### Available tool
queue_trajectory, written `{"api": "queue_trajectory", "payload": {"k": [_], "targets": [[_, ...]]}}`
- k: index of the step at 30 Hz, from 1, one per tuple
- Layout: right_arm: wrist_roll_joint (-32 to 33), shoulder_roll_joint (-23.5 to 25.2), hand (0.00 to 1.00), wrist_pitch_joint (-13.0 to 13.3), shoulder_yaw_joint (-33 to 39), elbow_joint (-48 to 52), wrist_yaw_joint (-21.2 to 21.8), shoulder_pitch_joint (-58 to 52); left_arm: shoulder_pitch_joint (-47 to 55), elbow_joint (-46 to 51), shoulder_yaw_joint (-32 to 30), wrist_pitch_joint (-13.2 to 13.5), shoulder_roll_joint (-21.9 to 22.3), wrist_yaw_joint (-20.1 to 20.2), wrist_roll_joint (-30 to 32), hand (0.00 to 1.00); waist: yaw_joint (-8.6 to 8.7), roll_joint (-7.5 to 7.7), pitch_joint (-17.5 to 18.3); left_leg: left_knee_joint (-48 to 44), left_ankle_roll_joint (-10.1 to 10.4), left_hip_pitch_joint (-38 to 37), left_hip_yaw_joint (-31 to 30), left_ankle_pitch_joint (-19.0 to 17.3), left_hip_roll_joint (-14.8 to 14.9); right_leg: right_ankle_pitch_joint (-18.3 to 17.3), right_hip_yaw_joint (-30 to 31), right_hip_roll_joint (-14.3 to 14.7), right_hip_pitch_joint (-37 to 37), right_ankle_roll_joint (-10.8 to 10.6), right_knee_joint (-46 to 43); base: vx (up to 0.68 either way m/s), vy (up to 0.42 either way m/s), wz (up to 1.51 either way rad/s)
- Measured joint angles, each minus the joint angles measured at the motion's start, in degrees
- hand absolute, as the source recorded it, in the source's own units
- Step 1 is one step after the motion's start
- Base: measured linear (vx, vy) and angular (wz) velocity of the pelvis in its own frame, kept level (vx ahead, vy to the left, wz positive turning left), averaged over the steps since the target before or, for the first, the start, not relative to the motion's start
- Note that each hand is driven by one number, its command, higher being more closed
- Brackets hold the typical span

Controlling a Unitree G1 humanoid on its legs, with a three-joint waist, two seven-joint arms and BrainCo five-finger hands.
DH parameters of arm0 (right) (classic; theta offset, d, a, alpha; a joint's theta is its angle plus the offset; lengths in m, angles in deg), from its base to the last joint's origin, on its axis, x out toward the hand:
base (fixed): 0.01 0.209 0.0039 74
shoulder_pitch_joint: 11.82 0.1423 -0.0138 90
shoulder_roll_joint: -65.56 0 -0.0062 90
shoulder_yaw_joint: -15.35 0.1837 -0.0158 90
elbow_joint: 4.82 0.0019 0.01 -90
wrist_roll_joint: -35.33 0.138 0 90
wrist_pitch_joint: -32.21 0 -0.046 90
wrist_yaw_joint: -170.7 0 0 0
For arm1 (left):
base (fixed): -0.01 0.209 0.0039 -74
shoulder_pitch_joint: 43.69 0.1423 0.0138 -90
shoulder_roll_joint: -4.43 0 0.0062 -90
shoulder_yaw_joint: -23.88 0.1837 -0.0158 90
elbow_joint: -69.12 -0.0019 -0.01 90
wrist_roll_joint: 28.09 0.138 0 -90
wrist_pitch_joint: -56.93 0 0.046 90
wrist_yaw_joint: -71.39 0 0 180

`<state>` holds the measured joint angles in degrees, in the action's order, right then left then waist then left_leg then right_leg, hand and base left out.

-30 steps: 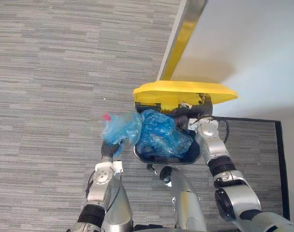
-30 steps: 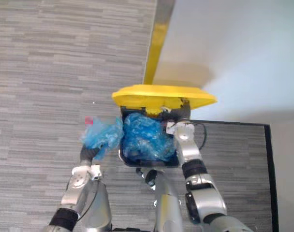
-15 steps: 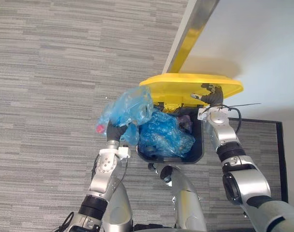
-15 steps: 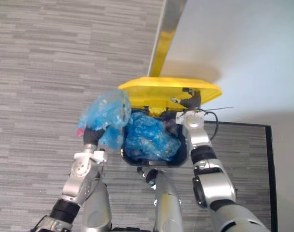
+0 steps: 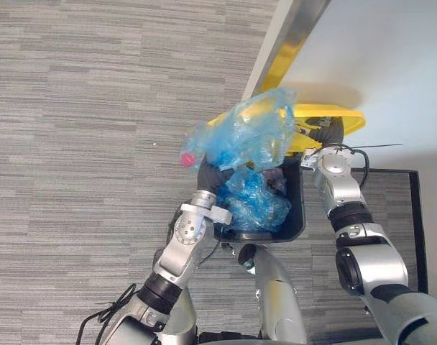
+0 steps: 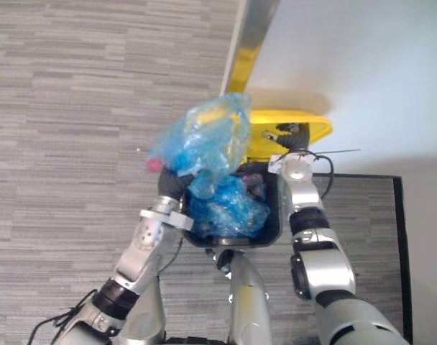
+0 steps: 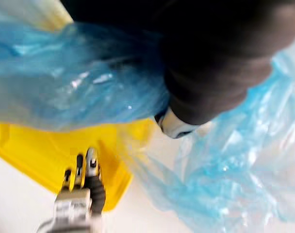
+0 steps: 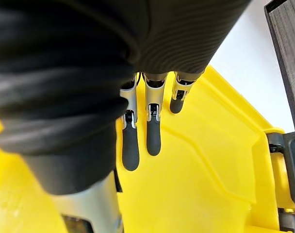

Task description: Gather rubbish on tea table into small bin, then transfer packed bag to large trash can.

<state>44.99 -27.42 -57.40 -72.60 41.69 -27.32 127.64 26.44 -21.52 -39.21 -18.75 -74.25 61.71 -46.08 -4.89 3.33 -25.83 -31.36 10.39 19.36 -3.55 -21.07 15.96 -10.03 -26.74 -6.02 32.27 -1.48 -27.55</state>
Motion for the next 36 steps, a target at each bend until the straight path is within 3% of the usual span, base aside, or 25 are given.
{"api": "queue_trajectory", "payload": {"k": [8, 18, 19, 23, 28, 36], "targets": [[0.43, -0.83, 0.0, -1.44, -0.07, 4.78, -0.07, 3.86, -10.67, -10.79, 1.86, -1.61, 3.33, -0.38, 4.16, 1.0, 0.88, -0.2, -1.11, -3.53, 0.74, 4.69, 0.82, -0.48, 0.47, 1.26, 0.7, 0.4, 3.69, 0.25, 0.46, -0.04, 0.005, -0.09], [0.48, 0.69, 0.0, -1.43, -0.53, 11.99, -0.6, 8.7, -19.83, -26.28, 0.39, -4.52, 4.12, -1.52, 8.0, 1.0, 1.7, -0.16, -3.17, -8.35, 1.29, 11.14, 2.25, -1.49, 2.41, 5.71, 2.25, 3.28, 8.18, 0.12, 4.21, -0.07, -0.003, -0.18], [0.47, 0.91, 0.0, -1.44, -0.56, 13.24, -0.7, 8.77, -19.84, -27.94, -0.51, -5.21, 4.37, -1.4, 9.32, 0.0, 1.8, -0.16, -3.17, -8.88, 1.24, 11.94, 2.25, -1.52, 2.48, 5.94, 2.26, 3.36, 8.81, 0.41, 4.27, -0.05, -0.021, -0.09], [0.31, 0.98, 0.0, -0.84, -1.84, 14.06, -0.86, 9.78, -19.92, -33.19, -5.23, -7.09, 4.39, -1.58, 14.05, 0.0, 1.96, -0.09, -3.43, -9.54, 1.25, 13.7, 2.24, -1.53, 2.95, 6.64, 2.4, 4.0, 10.08, 0.06, 4.98, -0.05, -0.029, -0.07], [-0.58, 1.12, 0.0, -0.69, -3.54, 16.1, -1.04, 9.83, -20.27, -36.32, -11.41, -9.01, 3.95, -4.85, 21.52, 0.0, 2.07, 0.08, -3.57, -9.54, 1.25, 14.65, 2.25, -1.53, 3.64, 6.56, 2.4, 4.67, 11.12, 0.2, 5.09, -0.02, -0.049, -0.04], [-1.12, 1.1, 0.0, -0.43, -5.36, 16.17, -0.89, 9.98, -21.2, -38.8, -12.48, -12.5, 4.16, -6.44, 32.09, 0.0, 2.1, 0.23, -3.71, -9.43, 1.24, 14.46, 2.24, -1.51, 4.42, 6.48, 2.2, 5.2, 11.14, 0.32, 4.75, -0.01, -0.064, -0.01]]}}
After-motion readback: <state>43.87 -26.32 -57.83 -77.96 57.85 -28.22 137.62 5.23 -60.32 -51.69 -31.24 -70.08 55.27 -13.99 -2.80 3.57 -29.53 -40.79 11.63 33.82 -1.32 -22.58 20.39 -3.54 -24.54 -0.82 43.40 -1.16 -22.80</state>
